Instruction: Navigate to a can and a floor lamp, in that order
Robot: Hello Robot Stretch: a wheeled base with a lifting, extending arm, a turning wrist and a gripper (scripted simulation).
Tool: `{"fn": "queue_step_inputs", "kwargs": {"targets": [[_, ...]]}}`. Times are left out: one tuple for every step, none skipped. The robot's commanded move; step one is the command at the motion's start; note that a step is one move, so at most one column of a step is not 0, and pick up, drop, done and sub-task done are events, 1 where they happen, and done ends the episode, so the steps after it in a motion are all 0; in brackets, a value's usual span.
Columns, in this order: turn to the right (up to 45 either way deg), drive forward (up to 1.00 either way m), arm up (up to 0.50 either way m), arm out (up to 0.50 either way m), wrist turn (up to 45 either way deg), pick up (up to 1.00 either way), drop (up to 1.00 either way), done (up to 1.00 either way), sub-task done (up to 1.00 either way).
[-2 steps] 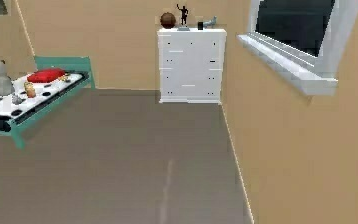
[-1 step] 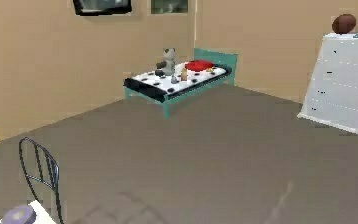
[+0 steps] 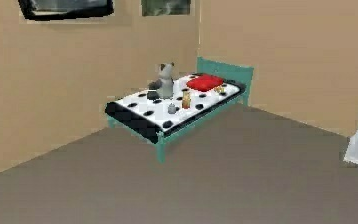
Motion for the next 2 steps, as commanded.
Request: {"fn": "queue_step_inputs", "kwargs": {"targets": [[-45.0, 0.0, 0.0, 0.0, 0.0, 0.0, 0.0, 0.0, 0.0], [-3.0, 0.0, 0.0, 0.0, 0.0, 0.0, 0.0, 0.0, 0.0]]}}
